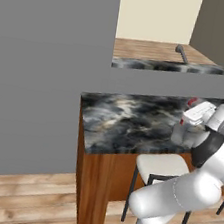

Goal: Take a straw from the drawer in front and place it inside the glass cup on the dining counter.

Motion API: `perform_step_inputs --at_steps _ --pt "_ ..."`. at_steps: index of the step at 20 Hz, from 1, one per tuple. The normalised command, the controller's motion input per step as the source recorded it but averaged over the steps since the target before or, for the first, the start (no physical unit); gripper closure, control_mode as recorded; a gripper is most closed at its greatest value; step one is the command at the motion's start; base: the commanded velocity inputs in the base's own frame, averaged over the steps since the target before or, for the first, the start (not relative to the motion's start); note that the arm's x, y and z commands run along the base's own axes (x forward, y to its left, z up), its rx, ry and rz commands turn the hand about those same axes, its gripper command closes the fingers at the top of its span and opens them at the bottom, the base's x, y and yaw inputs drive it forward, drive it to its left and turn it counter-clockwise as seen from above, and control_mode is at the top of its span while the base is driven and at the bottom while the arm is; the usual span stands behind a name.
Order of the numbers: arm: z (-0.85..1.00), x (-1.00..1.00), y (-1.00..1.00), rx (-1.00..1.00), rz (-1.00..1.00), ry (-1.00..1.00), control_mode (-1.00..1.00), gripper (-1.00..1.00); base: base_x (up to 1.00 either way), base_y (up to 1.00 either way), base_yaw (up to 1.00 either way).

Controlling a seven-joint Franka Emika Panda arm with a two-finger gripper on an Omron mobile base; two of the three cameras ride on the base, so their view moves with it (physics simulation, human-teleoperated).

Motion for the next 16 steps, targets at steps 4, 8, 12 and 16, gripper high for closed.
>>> perform_step_inputs --at_steps 4,8,12,16 --pt "-0.07 0.0 -0.01 0.0 0.0 0.01 -1.0 1.0 0.0 0.0 0.0" --pt "0.0 0.0 0.0 0.0 0.0 0.09 -1.0 1.0 0.0 0.0 0.0" --pt "0.0 0.02 0.0 0.0 0.0 0.14 -1.0 1.0 0.0 0.0 0.0" --pt "-0.03 0.14 0.0 0.0 0.0 0.06 -1.0 1.0 0.0 0.0 0.0"
